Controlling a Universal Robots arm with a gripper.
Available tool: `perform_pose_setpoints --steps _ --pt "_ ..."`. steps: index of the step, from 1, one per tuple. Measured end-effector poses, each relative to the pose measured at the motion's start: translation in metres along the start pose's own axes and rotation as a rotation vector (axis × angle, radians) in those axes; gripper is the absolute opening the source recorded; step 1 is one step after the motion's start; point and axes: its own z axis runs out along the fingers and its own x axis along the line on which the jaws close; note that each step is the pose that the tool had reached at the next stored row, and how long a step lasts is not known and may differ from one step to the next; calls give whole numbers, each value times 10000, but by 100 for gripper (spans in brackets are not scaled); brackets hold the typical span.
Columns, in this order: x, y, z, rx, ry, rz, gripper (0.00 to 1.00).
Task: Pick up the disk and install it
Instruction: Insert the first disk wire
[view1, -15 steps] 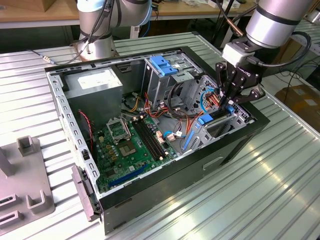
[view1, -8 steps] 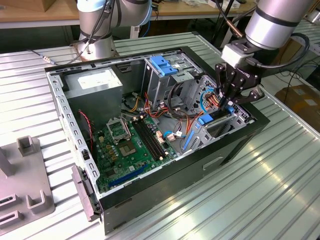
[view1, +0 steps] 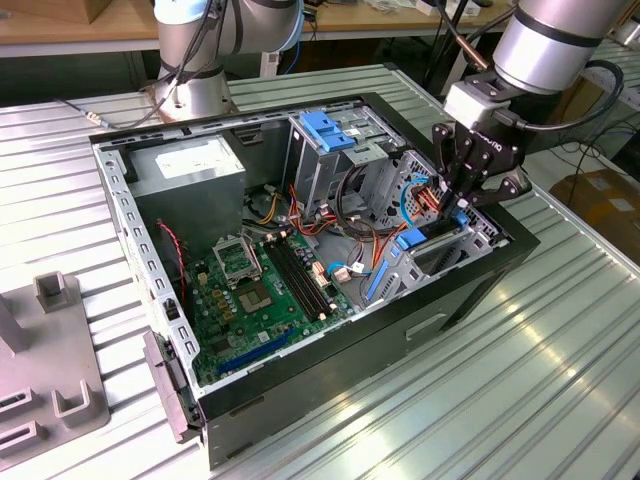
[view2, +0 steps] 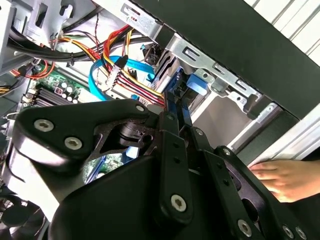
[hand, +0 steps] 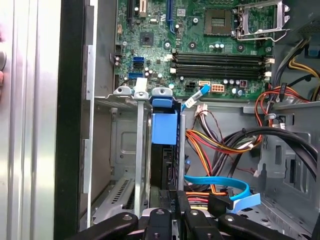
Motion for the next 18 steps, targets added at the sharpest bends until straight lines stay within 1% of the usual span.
perform_pose_setpoints --steps 1,2,3,5,7,11,18 --pt "0 0 0 0 2 8 16" --pt "0 0 1 -1 19 23 16" --pt "0 0 -1 -3 61 36 16" --pt "0 0 1 -10 225 70 16" --pt "0 0 2 -9 229 73 16" --pt "0 0 27 -10 227 73 16" --pt "-1 0 39 0 185 74 16"
